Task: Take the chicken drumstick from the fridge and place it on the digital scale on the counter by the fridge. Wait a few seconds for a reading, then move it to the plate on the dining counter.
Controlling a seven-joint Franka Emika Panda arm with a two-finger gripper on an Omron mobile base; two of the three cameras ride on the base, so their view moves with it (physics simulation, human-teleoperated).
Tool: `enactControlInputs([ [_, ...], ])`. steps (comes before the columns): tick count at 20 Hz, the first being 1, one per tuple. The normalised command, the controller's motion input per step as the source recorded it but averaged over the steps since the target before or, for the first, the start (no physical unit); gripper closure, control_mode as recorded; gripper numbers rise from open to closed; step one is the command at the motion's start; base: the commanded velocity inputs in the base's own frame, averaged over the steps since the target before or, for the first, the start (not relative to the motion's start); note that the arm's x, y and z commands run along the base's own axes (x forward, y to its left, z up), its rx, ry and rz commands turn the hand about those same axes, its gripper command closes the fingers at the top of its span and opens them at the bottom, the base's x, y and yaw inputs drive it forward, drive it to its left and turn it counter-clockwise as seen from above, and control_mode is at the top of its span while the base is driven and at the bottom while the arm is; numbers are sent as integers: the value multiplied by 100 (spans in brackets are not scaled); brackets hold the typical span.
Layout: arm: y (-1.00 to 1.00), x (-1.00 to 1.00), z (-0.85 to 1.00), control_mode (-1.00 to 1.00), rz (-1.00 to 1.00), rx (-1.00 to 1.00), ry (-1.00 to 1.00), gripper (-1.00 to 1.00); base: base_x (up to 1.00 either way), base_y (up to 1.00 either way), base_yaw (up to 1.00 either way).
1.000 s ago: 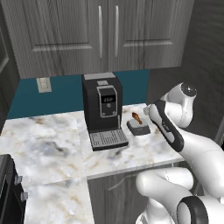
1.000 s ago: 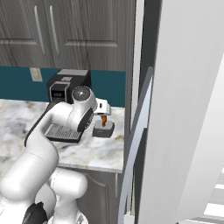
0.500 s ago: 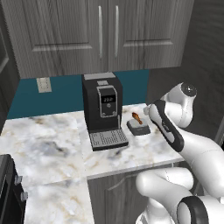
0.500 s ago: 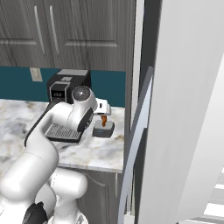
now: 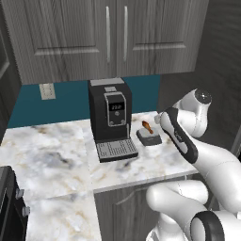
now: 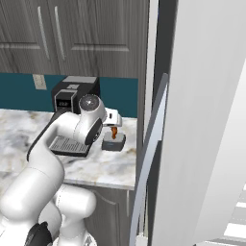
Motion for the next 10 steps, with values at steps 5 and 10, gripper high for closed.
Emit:
enactControlInputs([
  [5, 0, 0, 0, -100, 0, 0, 0, -100, 0, 0, 0],
  [10, 0, 0, 0, -100, 0, 0, 1, -100, 0, 0, 0],
])
